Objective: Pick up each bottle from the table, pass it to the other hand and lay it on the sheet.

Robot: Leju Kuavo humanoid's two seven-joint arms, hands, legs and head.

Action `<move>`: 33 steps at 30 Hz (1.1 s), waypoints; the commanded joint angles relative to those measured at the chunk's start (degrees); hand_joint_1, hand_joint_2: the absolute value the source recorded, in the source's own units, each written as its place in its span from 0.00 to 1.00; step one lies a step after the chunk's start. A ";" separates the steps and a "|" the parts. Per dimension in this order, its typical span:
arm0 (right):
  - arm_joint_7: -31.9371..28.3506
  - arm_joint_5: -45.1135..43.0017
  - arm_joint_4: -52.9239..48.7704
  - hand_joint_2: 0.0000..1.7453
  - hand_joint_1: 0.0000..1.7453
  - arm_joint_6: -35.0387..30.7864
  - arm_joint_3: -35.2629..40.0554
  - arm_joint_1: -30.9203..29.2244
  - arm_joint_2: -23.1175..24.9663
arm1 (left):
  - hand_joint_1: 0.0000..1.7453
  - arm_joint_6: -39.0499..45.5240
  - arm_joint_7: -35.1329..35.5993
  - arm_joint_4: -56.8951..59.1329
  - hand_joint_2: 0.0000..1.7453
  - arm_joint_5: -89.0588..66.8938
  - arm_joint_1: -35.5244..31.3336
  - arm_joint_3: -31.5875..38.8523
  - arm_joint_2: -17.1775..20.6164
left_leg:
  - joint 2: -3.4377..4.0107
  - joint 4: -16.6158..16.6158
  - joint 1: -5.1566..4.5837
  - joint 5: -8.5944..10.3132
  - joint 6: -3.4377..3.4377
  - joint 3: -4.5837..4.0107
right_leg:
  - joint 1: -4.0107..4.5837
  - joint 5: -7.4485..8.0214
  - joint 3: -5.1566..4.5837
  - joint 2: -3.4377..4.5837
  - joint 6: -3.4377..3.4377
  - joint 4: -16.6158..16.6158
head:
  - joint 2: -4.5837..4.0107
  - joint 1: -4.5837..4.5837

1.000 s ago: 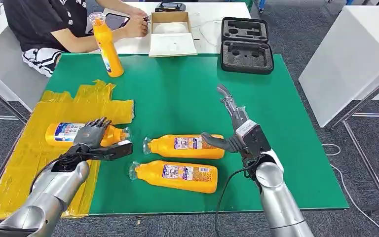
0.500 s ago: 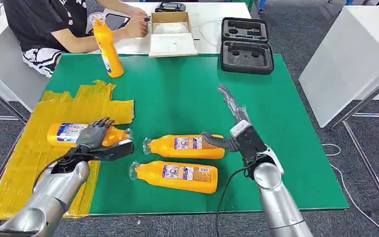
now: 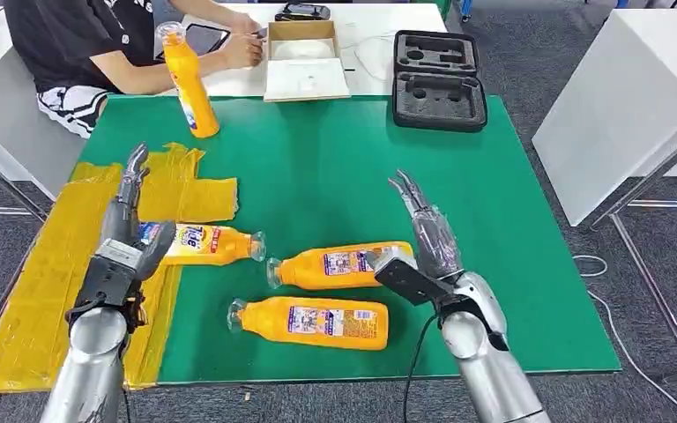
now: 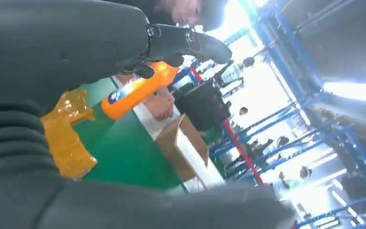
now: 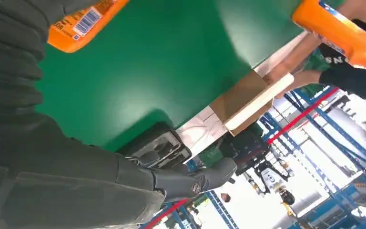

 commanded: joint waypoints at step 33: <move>10.75 30.69 16.02 1.00 0.00 4.95 11.27 -6.12 -5.77 | 0.00 0.84 -1.31 5.15 1.00 1.10 -0.47 0.15 -1.47 | 0.09 0.01 0.06 -0.12 -0.15 0.35 | 0.07 -0.09 0.41 0.00 -0.06 -0.08 | 0.00 0.00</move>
